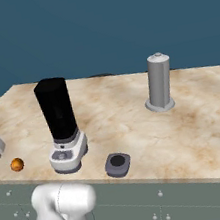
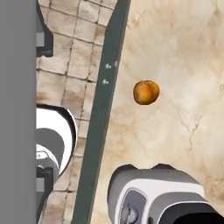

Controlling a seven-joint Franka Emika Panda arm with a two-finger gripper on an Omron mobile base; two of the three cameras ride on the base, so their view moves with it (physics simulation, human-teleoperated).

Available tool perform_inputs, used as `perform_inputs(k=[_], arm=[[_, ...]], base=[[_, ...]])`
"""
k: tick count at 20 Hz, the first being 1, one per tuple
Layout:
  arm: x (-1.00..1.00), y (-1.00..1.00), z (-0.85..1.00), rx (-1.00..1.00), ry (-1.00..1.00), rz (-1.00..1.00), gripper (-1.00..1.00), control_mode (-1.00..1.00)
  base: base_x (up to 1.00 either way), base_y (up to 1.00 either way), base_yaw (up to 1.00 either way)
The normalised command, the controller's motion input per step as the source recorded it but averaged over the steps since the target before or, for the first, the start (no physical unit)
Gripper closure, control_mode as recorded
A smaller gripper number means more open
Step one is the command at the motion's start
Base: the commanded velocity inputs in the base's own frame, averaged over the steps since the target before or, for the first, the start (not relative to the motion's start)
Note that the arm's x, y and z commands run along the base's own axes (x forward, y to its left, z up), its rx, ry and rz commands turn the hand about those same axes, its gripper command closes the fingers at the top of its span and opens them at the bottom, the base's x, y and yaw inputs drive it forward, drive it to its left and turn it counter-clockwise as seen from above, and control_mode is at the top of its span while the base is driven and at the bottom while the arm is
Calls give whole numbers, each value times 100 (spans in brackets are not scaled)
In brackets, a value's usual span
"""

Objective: Open the blender lid, put the peach in the blender, close the lid, and start the blender.

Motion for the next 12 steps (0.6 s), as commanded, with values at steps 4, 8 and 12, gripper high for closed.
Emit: perform_inputs(k=[4, 8, 12], arm=[[64, 36, -51, 0, 7, 9, -100, -100], [36, 19, -54, 0, 3, 8, -100, -100], [36, 0, -45, 0, 0, 3, -100, -100]], base=[[0, 0, 0], [0, 0, 0], [0, 0, 0]])
